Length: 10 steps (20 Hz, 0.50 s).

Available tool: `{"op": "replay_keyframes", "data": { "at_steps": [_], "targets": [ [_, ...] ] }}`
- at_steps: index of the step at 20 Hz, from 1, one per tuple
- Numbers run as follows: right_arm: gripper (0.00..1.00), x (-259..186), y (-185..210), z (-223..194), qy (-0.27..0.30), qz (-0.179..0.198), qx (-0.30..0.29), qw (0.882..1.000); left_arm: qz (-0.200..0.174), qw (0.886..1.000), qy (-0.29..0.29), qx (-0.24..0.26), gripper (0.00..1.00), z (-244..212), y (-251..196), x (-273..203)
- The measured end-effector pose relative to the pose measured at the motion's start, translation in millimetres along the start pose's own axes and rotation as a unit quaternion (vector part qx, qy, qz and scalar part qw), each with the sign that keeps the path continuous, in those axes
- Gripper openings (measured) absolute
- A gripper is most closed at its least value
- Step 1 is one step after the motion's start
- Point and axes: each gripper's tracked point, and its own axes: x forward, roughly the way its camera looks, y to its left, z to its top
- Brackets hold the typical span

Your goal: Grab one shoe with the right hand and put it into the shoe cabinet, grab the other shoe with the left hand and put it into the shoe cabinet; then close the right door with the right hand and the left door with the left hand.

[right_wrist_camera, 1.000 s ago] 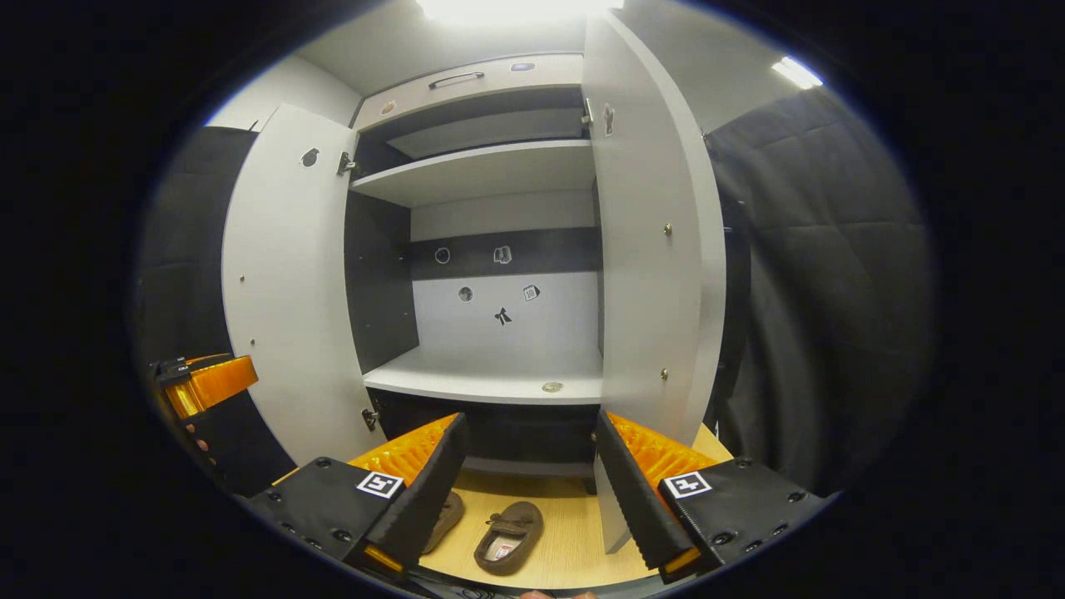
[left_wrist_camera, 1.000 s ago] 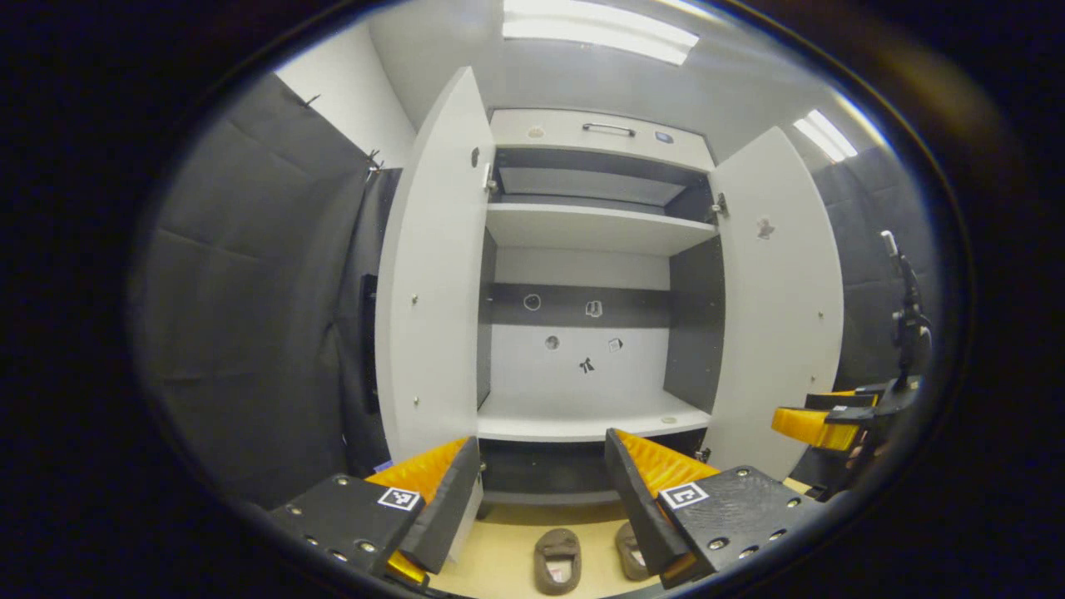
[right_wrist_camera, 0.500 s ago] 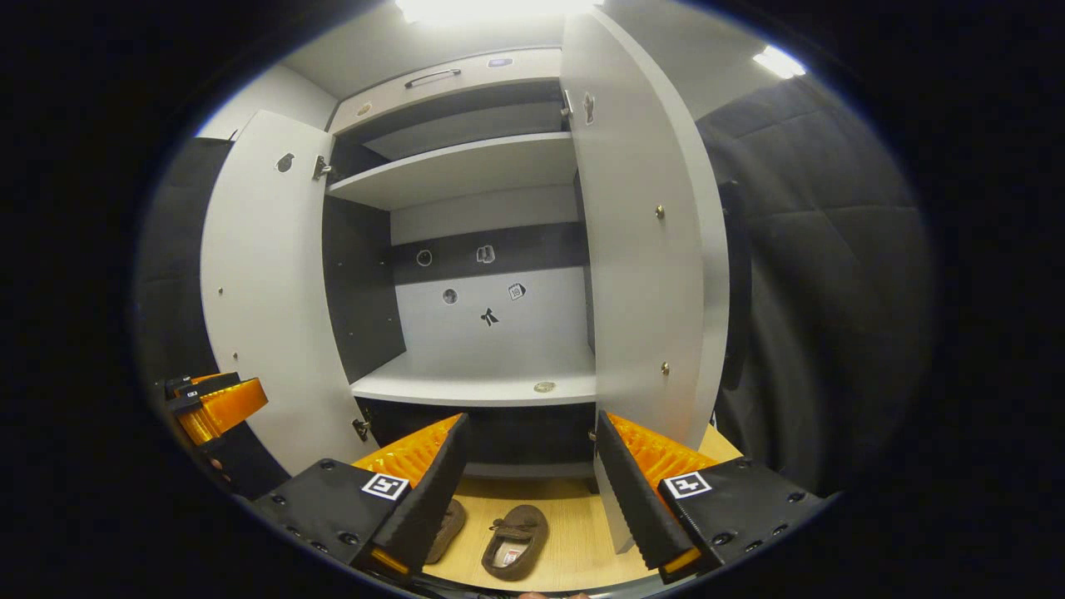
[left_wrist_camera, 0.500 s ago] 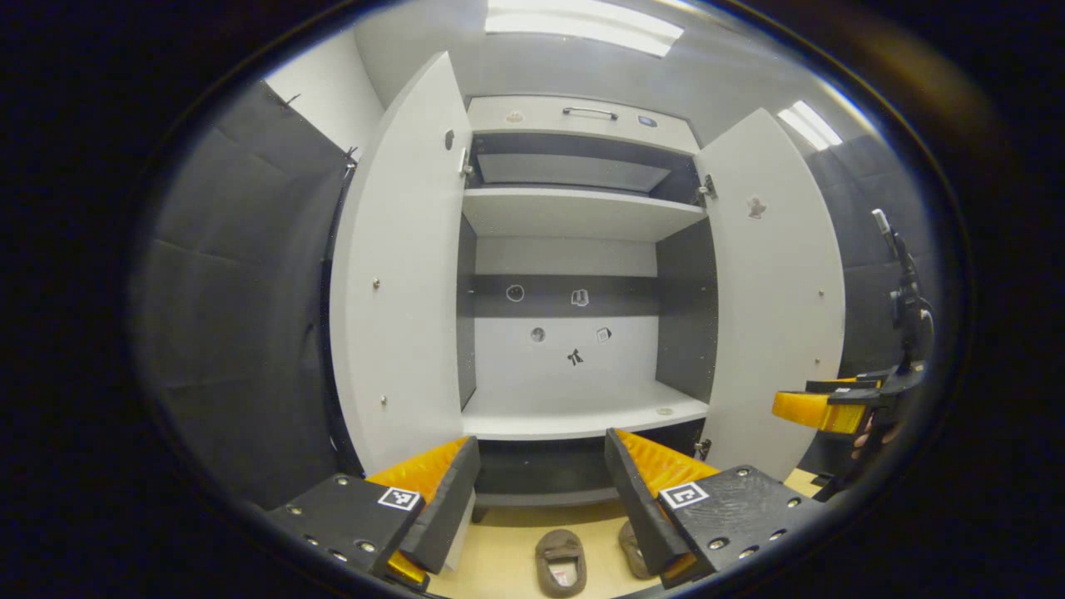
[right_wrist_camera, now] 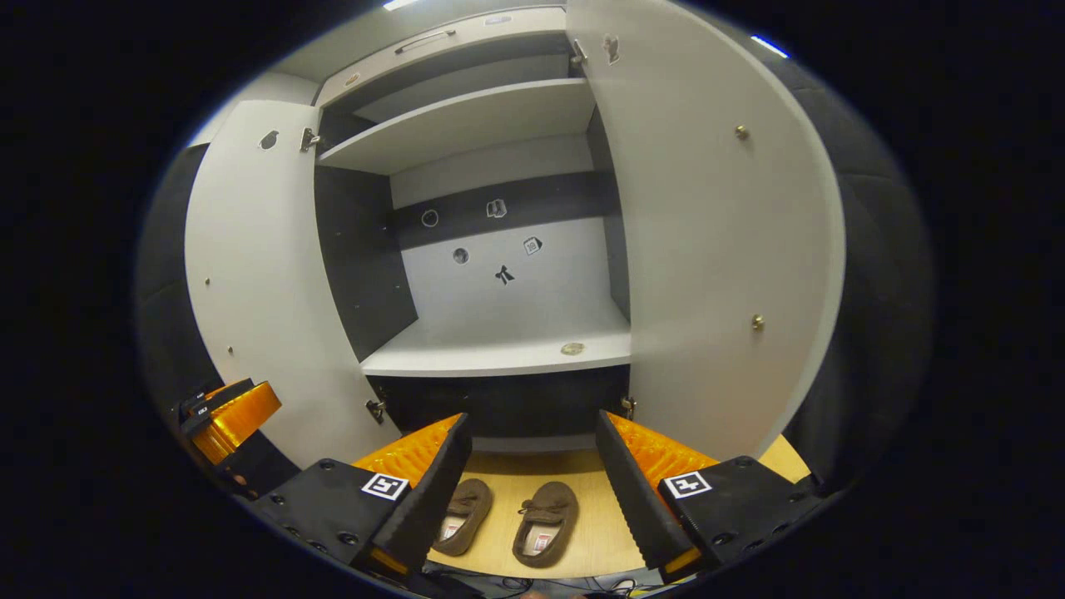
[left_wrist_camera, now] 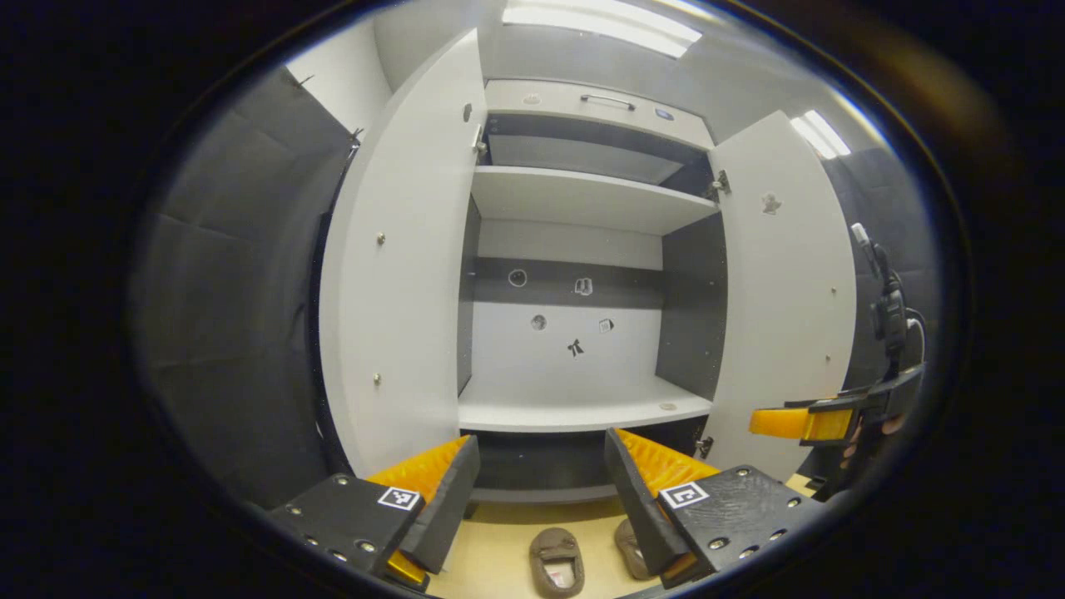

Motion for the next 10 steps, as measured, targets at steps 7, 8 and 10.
{"op": "replay_keyframes", "data": {
  "at_steps": [7,8,10],
  "targets": [
    [0.95,44,23,-65,0.1,0.038,-0.001,0.994,0.001,1.0,0.023,0.004,0.88,-27,7,1],
    [0.96,50,24,-79,0.117,0.041,0.0,0.992,0.002,1.0,0.03,0.006,0.88,-35,9,-1],
    [0.96,62,30,-110,0.148,0.053,0.005,0.988,0.0,0.999,0.045,0.012,0.88,-49,8,-3]
  ]
}}
